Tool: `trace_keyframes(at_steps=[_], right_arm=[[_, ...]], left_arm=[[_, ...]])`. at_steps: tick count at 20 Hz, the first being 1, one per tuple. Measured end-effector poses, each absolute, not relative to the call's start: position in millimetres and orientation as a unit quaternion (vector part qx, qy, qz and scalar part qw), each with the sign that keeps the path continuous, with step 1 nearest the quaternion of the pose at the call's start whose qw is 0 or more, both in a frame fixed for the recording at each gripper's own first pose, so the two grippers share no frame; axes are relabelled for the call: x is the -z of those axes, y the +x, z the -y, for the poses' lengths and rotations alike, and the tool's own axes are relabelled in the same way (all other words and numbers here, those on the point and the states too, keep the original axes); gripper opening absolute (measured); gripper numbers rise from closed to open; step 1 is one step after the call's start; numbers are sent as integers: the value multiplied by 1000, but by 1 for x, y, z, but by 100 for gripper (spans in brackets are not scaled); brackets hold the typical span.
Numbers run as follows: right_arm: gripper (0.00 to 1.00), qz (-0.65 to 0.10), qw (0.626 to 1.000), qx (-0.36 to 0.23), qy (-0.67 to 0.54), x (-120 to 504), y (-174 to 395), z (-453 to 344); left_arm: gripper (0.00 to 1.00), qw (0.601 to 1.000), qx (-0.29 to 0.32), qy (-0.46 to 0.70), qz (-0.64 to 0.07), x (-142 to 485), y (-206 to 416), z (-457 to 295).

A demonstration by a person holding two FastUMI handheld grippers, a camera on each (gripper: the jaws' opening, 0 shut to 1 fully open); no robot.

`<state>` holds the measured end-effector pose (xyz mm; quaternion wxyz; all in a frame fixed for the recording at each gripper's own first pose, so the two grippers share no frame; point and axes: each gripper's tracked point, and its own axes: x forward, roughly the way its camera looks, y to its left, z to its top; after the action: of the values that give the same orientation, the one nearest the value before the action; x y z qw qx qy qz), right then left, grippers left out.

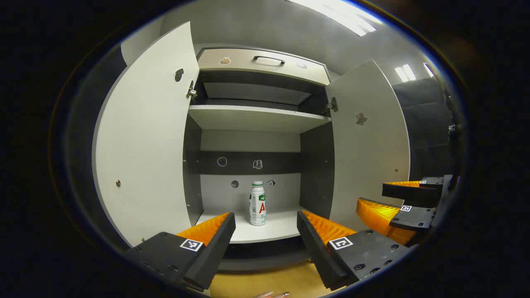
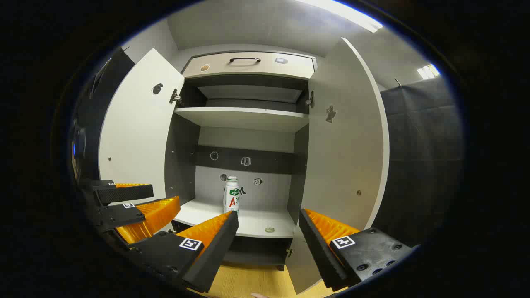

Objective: Grasp the bottle in the cabinet with the left hand and place it on the coaster, then close the right door with the right hand and the left door with the left hand.

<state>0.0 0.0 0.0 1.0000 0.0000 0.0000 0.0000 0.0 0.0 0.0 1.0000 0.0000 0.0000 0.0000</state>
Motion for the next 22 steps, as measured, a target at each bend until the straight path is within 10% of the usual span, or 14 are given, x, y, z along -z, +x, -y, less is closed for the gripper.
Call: trace_keyframes(at_steps=[22], right_arm=[[98, -10, 999, 46, -5, 10, -1, -13]], left_arm=[[96, 998, 56, -32, -5, 13, 7, -12]])
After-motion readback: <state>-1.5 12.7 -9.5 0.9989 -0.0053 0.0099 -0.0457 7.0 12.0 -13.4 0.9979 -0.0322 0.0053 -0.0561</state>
